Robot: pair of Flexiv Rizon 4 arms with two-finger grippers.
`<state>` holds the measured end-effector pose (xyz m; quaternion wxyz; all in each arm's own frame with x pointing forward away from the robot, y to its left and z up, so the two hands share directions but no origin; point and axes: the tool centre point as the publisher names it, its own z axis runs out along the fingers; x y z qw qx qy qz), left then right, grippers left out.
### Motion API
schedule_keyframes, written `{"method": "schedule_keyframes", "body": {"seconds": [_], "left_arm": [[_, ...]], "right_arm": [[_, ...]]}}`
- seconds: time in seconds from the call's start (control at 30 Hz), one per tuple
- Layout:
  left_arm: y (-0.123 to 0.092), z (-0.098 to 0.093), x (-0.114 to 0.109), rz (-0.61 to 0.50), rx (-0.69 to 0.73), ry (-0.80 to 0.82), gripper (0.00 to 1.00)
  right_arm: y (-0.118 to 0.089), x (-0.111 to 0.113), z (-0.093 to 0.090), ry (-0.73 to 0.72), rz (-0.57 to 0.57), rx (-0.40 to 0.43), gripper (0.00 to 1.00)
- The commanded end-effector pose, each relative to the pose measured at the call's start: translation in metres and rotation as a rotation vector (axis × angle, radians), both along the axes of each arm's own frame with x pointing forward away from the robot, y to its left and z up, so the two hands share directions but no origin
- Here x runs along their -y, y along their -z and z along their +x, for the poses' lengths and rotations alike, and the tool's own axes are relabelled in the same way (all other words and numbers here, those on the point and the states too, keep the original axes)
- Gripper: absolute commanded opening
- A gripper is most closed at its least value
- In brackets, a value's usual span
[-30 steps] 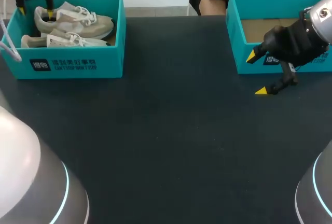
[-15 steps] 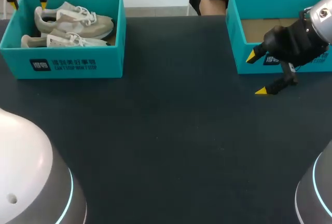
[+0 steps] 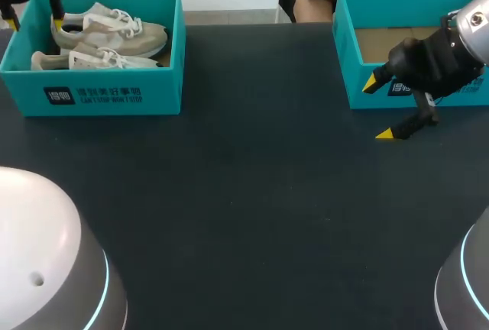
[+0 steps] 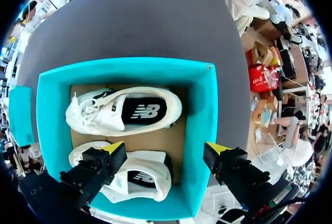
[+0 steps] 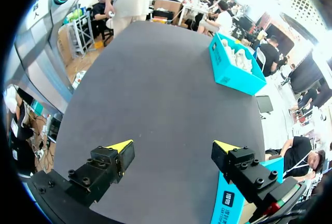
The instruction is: Take the shoe out of the shoebox, open the shoe tongue, remove and reinsert the insole, then place the shoe into the shoebox
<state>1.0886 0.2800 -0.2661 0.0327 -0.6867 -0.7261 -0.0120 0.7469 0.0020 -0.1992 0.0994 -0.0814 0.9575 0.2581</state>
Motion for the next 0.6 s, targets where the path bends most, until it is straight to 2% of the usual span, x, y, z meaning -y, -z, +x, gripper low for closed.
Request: {"method": "schedule_keyframes", "body": {"seconds": [0.03, 0.23, 0.3, 0.43, 0.5, 0.6], "left_arm": [[0.004, -0.018, -0.005, 0.013, 0.101, -0.011, 1.00], [0.018, -0.028, -0.011, 0.046, 0.090, -0.047, 1.00], [0.021, -0.033, -0.013, 0.060, 0.090, -0.054, 0.96], [0.027, -0.037, -0.016, 0.062, 0.093, -0.068, 0.86], [0.030, -0.039, -0.017, 0.055, 0.089, -0.070, 0.65], [0.035, -0.040, -0.020, 0.042, 0.079, -0.067, 0.69]], "right_arm": [[0.001, -0.001, 0.001, 0.000, -0.003, 0.000, 1.00], [0.001, -0.001, 0.001, 0.000, -0.003, 0.000, 1.00], [0.001, -0.001, 0.001, 0.000, -0.003, 0.000, 1.00], [0.001, -0.001, 0.001, 0.000, -0.003, 0.000, 1.00], [0.001, -0.001, 0.001, 0.000, -0.003, 0.000, 1.00], [0.001, -0.001, 0.001, 0.000, -0.003, 0.000, 1.00]]}}
